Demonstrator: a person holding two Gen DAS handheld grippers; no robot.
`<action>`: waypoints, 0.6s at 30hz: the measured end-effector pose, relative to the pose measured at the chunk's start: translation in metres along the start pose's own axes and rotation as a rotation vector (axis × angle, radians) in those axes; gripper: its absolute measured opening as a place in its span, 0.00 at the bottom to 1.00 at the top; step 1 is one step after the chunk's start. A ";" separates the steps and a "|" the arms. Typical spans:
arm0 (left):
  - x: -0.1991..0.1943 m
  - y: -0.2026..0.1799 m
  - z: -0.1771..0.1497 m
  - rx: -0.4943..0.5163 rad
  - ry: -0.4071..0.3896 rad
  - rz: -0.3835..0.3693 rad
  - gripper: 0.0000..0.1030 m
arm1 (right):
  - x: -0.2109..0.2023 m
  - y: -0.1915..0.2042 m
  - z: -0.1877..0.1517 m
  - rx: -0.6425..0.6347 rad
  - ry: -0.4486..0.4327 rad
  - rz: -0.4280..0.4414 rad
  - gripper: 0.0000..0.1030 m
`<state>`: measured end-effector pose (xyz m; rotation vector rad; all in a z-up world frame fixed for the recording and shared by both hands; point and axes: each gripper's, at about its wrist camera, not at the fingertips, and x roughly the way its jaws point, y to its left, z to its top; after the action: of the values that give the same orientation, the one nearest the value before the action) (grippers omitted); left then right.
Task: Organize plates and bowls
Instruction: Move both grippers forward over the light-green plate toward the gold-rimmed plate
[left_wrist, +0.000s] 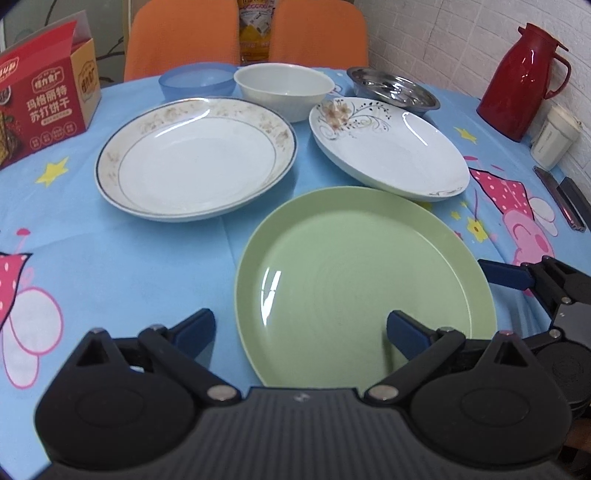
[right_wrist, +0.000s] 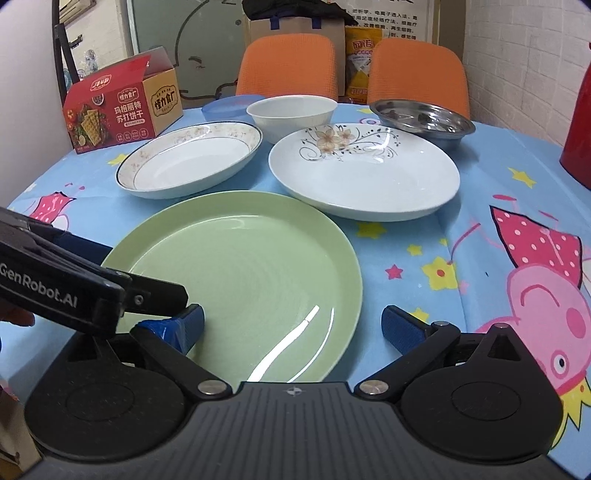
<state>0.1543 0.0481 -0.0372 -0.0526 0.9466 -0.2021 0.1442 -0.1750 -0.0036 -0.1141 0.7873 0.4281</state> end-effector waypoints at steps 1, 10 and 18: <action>0.001 -0.001 0.000 0.014 -0.003 0.012 0.91 | 0.000 0.000 0.000 -0.003 -0.009 0.006 0.86; -0.004 -0.003 0.001 0.006 -0.026 0.009 0.50 | 0.002 0.008 0.002 0.017 -0.046 -0.004 0.74; -0.041 0.019 -0.010 -0.056 -0.059 0.033 0.49 | -0.017 0.032 0.006 0.037 -0.078 -0.008 0.72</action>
<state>0.1261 0.0751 -0.0130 -0.0938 0.8937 -0.1430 0.1241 -0.1497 0.0147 -0.0657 0.7173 0.4074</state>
